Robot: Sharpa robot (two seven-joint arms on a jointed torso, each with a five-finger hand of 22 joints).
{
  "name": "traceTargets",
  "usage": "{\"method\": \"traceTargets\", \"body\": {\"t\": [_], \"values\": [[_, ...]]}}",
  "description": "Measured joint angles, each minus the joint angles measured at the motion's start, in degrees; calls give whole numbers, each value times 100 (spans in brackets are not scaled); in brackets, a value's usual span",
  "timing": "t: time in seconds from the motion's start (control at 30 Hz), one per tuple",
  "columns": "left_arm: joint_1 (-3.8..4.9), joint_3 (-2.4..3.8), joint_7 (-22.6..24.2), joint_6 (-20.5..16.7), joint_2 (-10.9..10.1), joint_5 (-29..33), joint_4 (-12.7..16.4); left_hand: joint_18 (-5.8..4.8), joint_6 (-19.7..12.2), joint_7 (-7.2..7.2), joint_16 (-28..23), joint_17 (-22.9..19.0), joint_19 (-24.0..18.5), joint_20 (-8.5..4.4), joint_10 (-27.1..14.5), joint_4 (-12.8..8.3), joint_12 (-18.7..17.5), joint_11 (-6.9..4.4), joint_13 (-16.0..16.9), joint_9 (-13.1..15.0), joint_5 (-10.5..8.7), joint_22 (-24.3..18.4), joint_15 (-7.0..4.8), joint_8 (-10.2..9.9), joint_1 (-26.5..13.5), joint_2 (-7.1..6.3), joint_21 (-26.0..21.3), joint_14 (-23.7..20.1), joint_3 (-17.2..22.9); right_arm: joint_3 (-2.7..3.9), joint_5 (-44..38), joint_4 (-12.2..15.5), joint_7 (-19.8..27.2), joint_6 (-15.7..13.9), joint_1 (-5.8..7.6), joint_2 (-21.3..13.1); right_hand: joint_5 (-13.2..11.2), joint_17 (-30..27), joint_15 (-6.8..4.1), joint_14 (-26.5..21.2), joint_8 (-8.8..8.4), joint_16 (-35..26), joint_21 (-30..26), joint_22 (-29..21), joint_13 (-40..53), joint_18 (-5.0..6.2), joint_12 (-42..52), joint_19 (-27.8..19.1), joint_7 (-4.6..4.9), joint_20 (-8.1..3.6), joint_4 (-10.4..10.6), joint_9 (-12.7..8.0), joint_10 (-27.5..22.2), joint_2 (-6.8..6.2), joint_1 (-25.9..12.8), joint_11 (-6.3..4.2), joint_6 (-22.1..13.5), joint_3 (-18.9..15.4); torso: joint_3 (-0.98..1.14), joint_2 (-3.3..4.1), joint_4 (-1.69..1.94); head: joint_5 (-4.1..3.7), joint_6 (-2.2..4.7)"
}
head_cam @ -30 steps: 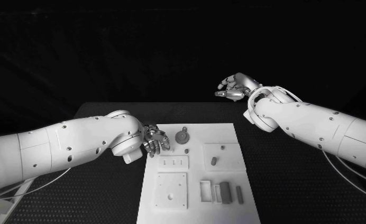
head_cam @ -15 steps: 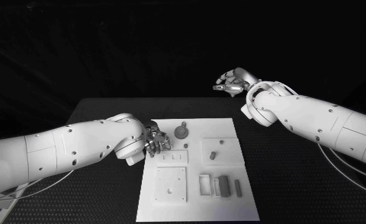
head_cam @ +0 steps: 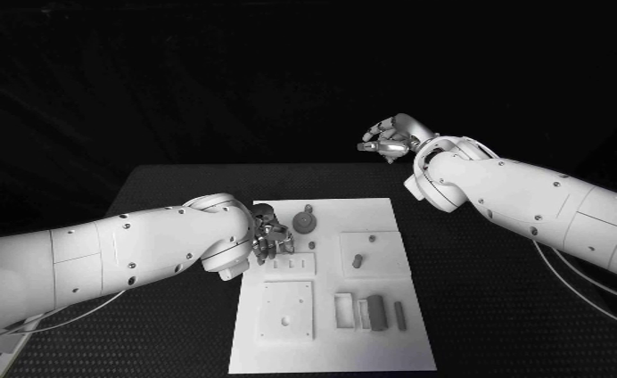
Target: Assemble the parts on the task board
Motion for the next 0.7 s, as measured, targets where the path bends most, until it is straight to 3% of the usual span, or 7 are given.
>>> {"method": "traceTargets", "body": {"t": [0.13,0.33,0.37,0.4,0.43,0.57,0.7], "values": [[0,1,-41,19,34,-113,3,-1,10,-17,63,-52,48,-7,4,0,71,-21,17,0,-89,32,-29,3,-18,18,0,8,0,0,33,-1,0,26,0,2,0,-3,0,0,-13,0,0,0,-6,-1,0,0,1,0,0,-5,-16,0,0,16,-1,0,4,0,-3,2,-22],[-2,2,-89,69,28,-190,7,1,-93,-120,270,-227,70,-29,-305,44,425,63,254,8,-1070,129,-100,23,-196,200,-23,-146,98,0,105,-6,-11,96,0,23,0,-15,9,-50,-57,0,-23,0,-26,-7,0,-42,12,0,0,-29,-42,21,-21,42,-32,-31,4,0,-7,10,-31],[-3,2,-92,79,28,-194,9,0,-94,-121,334,-270,93,-52,-319,67,499,75,309,9,-1445,153,-110,24,-120,127,-23,-156,213,0,114,-6,-13,104,0,23,0,-15,17,-59,-57,0,-23,0,-26,-33,0,-42,30,0,0,-34,-42,21,-21,42,-50,-31,4,0,-7,10,-34],[-7,2,-97,91,30,-197,12,1,-102,-128,420,-320,114,-73,-343,297,591,51,372,9,-1719,194,-119,25,-14,22,-23,-166,482,0,126,-7,-16,115,0,22,0,-15,18,-60,-57,0,-23,0,-26,-25,0,-42,37,0,0,-34,-42,21,-21,42,-59,-31,4,0,-7,10,-36],[-12,2,-100,97,32,-199,14,1,-103,-129,485,-348,136,-95,-344,307,651,51,414,9,-1814,236,-119,25,18,-10,-14,-166,491,0,132,-7,-17,123,0,21,0,-15,19,-61,-57,0,-23,0,-26,-12,1,-42,37,0,0,-34,-42,21,-21,42,-59,-31,4,0,-6,10,-41],[-41,2,-105,119,38,-195,15,3,-153,-178,846,-337,377,-124,-446,447,889,52,599,9,-1904,282,-186,27,61,-37,313,-202,501,0,156,-10,-23,160,0,19,0,-15,26,-68,-57,0,-23,0,-26,19,1,-42,29,0,0,-34,-42,21,-21,42,-69,-31,4,-1,-3,9,-45],[-49,2,-102,149,31,-149,7,7,-201,-208,1633,35,796,-182,-518,471,1075,41,738,10,-1905,282,-306,30,91,-68,1265,-82,517,0,170,-4,-25,194,0,15,0,-15,26,-68,-57,0,-23,0,-32,46,2,-42,29,1,0,-40,-51,21,-21,51,-70,-31,4,-2,-1,6,-44]]}}
